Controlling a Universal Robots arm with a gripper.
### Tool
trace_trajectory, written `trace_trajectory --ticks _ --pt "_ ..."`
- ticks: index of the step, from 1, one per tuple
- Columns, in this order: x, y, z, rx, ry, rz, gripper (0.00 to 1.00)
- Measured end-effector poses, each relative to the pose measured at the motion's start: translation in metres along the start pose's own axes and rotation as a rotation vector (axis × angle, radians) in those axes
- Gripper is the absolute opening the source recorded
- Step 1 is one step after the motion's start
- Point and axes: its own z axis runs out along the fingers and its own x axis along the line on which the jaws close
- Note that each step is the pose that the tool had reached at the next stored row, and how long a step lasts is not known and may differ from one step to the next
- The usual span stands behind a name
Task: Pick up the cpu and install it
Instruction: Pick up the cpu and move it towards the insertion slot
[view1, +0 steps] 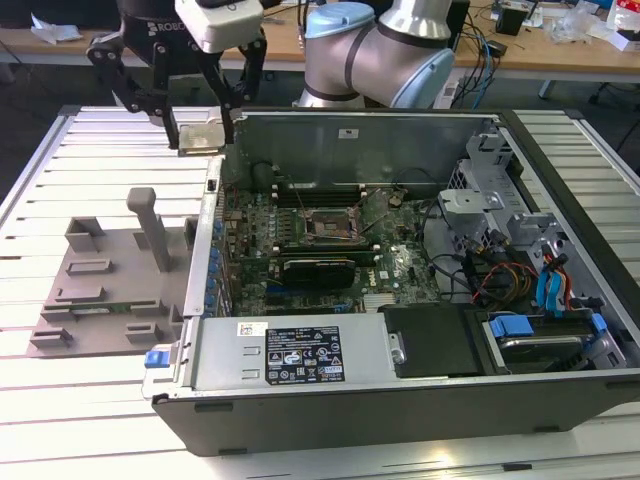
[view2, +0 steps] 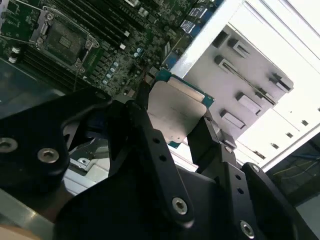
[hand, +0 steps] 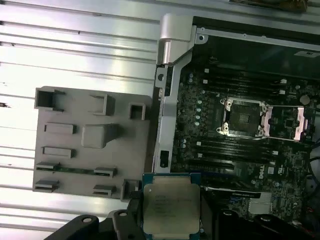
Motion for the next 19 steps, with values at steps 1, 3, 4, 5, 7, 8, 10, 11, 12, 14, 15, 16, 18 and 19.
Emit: trace_trajectory --ticks 1,3,4,5,7,8,10,11,12,14,15,16,18,19 --pt "-0.0033 -0.0004 0.0001 0.0 0.0 0.0 0.55" --pt "-0.0071 -0.0008 0.0002 0.0 0.0 0.0 0.55" --pt "-0.0098 -0.0011 0.0003 0.0 0.0 0.0 0.55" --pt "-0.0128 -0.0015 0.0004 0.0 0.0 0.0 0.55" --pt "-0.0295 -0.0034 0.001 0.0002 0.0 0.0 0.55" --pt "-0.0325 -0.0037 0.0011 0.0002 0.0 0.0 0.55" --pt "-0.0376 -0.0043 0.0012 0.0004 0.0001 0.0 0.55" --pt "-0.0423 -0.0048 0.0014 0.0005 0.0001 0.0 0.55" --pt "-0.0455 -0.0052 0.0015 0.0006 0.0001 0.0 0.55" --pt "-0.0513 -0.0058 0.0017 0.0008 0.0001 0.0 0.55" --pt "-0.0531 -0.006 0.0018 0.0008 0.0001 0.0 0.55" --pt "-0.0546 -0.0062 0.0018 0.0009 0.0001 0.0 0.55" --pt "-0.0618 -0.007 0.002 0.0013 0.0001 0.0 0.55" --pt "-0.0643 -0.0073 0.0021 0.0014 0.0002 0.0 0.55"
